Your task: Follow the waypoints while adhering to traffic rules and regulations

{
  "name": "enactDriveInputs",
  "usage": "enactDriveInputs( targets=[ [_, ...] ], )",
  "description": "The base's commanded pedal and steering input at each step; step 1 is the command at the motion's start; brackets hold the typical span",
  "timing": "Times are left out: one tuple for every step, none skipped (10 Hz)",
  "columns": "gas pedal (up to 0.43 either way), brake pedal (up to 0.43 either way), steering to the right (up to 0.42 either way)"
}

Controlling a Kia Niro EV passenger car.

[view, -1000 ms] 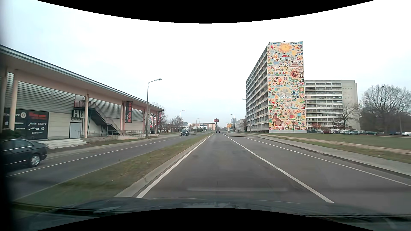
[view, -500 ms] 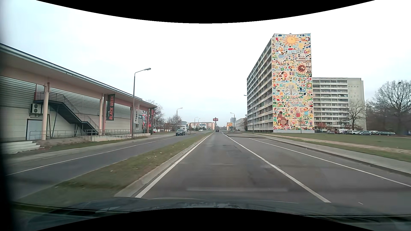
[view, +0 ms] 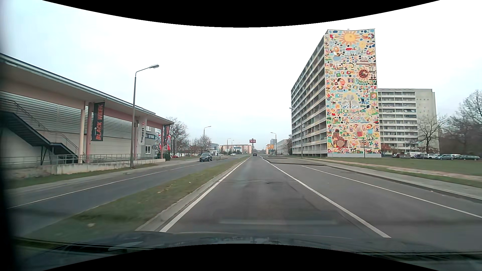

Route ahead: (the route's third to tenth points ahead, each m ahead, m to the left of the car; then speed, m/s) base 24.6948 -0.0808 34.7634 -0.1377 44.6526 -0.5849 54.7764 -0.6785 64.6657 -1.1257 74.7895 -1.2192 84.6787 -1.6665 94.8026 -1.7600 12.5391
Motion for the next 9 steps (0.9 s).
enactDriveInputs(
  targets=[
    [0.138,0.000,-0.002],
    [0.138,0.000,-0.003],
    [0.138,0.000,-0.002],
    [0.138,0.000,-0.002],
    [0.138,0.000,-0.002],
    [0.138,0.000,-0.003],
    [0.138,0.000,-0.002],
    [0.138,0.000,-0.002],
    [0.138,0.000,-0.001]
  ],
)
